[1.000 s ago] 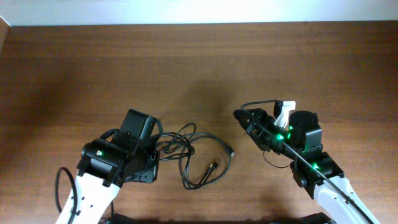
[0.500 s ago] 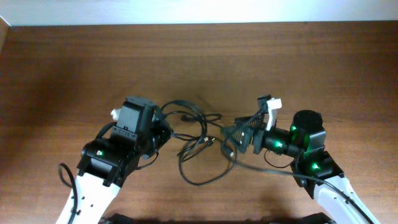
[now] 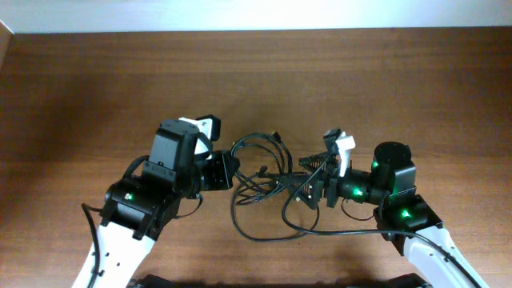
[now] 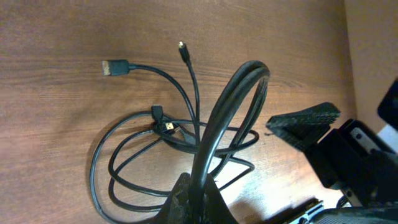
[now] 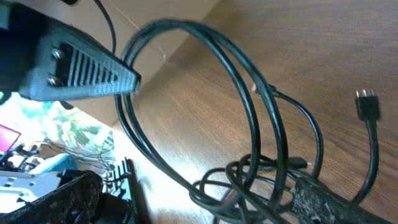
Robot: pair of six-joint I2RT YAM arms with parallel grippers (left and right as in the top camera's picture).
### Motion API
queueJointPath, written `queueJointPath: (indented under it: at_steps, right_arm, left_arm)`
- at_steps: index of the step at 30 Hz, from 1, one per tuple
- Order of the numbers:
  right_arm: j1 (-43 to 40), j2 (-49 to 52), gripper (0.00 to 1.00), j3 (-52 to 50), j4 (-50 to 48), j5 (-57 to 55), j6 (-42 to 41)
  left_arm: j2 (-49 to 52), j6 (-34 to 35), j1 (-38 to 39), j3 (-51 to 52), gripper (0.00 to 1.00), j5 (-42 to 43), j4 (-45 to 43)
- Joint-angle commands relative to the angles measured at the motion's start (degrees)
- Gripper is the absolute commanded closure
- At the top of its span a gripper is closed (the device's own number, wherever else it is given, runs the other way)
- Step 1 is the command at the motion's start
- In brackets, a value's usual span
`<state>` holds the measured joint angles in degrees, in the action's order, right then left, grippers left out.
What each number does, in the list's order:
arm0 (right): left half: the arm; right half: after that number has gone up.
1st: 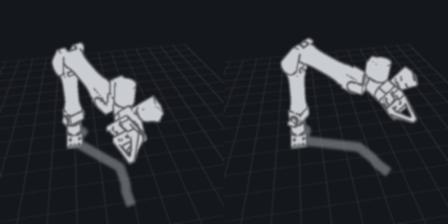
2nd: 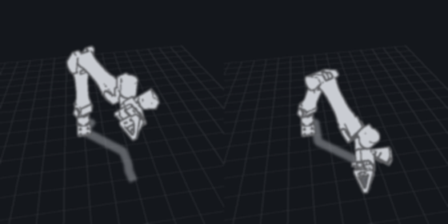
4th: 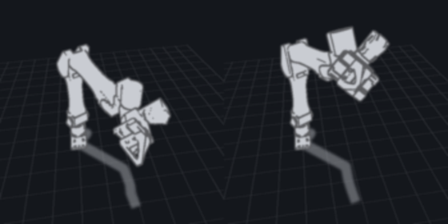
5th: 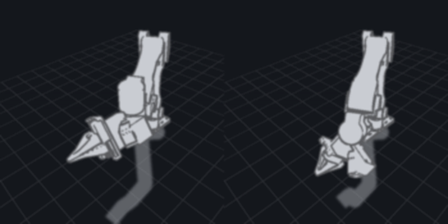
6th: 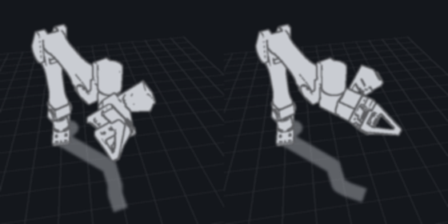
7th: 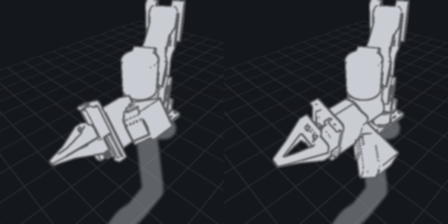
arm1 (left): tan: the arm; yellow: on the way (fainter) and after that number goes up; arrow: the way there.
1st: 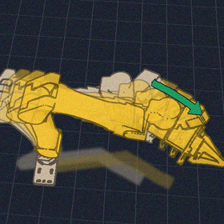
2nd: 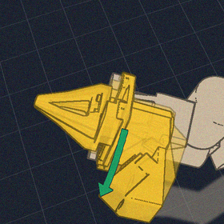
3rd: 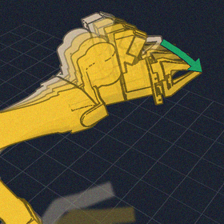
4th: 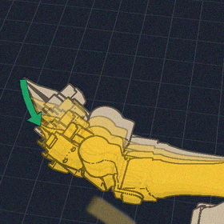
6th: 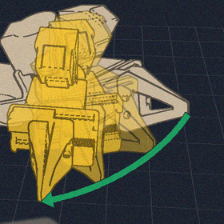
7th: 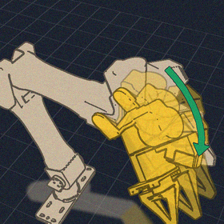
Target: Untangle cables
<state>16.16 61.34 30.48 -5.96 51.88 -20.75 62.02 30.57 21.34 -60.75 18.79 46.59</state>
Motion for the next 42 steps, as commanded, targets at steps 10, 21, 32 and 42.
queueJointPath:
  at_steps: [10,21,32,42]
  right_arm:
    - [-0.11,0.17,0.18,0.59,9.7,-3.06,18.18]
    - [-0.11,0.17,0.38,0.59,14.84,-2.97,23.82]
    - [-0.11,0.17,0.47,0.59,14.8,-3.04,23.82]
    - [-0.11,0.17,0.96,0.59,14.78,-3.04,23.78]
  left_arm:
    - [-0.11,-3.28,-0.37,-0.07,1.0,7.82,-5.68]
    - [-0.09,0.24,-0.42,-0.07,1.0,6.1,-11.04]
    - [-0.11,5.75,-0.42,-0.07,1.0,10.47,-14.36]
    - [-0.11,6.1,-0.42,-0.07,1.0,10.88,-15.08]
